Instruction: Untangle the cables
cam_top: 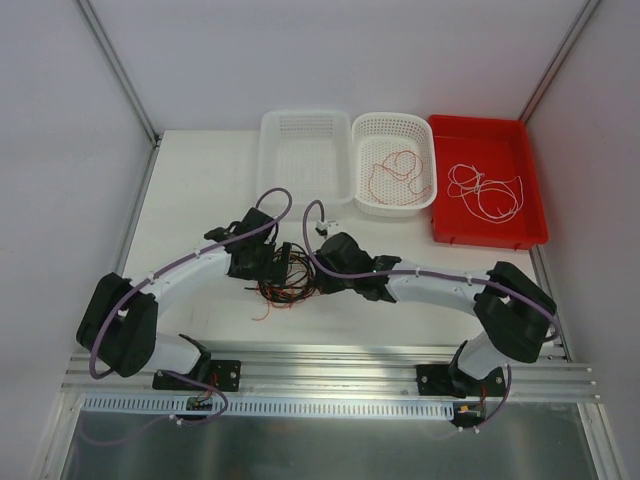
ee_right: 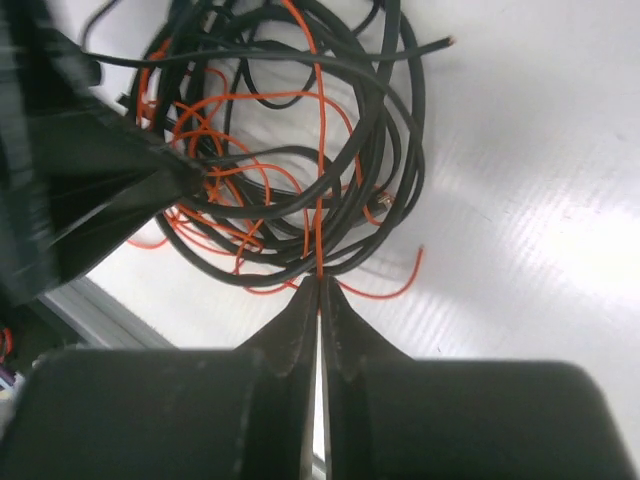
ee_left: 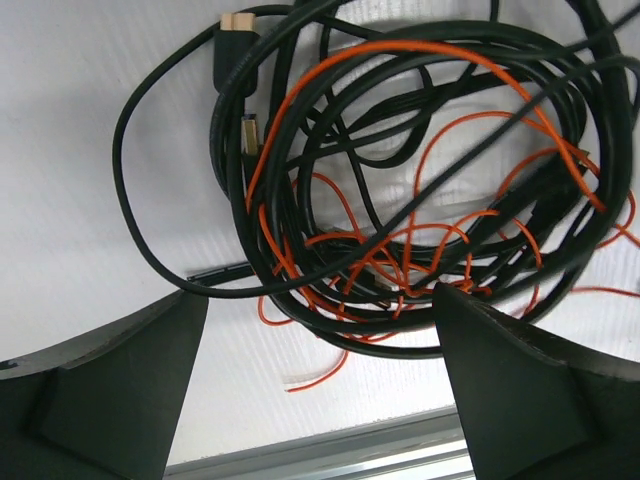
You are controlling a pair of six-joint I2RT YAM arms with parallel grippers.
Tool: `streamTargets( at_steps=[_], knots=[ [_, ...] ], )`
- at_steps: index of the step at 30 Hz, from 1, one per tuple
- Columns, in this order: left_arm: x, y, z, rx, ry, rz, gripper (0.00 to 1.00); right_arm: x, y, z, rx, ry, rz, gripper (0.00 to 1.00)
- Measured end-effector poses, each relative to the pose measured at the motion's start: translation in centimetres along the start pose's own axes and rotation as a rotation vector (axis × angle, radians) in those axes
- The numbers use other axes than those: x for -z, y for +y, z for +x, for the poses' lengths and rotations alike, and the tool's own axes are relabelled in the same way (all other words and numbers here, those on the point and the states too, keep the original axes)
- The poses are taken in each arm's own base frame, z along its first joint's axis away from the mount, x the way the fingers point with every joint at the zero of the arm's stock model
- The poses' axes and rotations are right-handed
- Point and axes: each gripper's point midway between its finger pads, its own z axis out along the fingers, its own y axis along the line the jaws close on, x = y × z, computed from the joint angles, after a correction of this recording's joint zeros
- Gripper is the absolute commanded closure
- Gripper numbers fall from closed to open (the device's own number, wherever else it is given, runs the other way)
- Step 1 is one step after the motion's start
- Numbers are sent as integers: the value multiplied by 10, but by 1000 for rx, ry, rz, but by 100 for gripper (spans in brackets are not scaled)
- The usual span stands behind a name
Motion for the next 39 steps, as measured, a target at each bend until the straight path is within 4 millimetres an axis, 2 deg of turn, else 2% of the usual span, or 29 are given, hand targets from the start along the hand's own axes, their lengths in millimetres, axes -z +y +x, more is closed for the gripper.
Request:
streamTargets(
  at_steps=[3,5,9,11,18,22,25,30,33,36,39],
  knots=[
    [-4,4,0,4,10,-29,5,28,3,-15,33,-38,3,99],
    [-7,7,1,8,22,-51,5,52,11,-33,56,-84,-10,99],
    [-12,13,2,10,45,-92,6,119,33,-86,100,-245,-64,99],
    [-14,15,1,10,49,-108,7,155,38,-108,123,-324,-78,99],
    [-15,24,1,6,56,-162,8,273,30,-175,175,-576,-35,99],
    [-15,29,2,2,59,-193,8,330,23,-202,197,-690,-4,99],
    [-15,32,3,1,63,-208,10,360,16,-214,219,-754,33,99],
    [-14,36,3,0,62,-231,10,379,-11,-209,223,-783,137,99],
    [-13,37,3,0,62,-237,9,376,-27,-199,215,-774,186,99],
    [-11,38,2,1,56,-243,6,355,-44,-181,208,-724,234,99],
    [-3,39,-4,6,21,-242,3,320,-64,-160,199,-633,293,99]
  ],
)
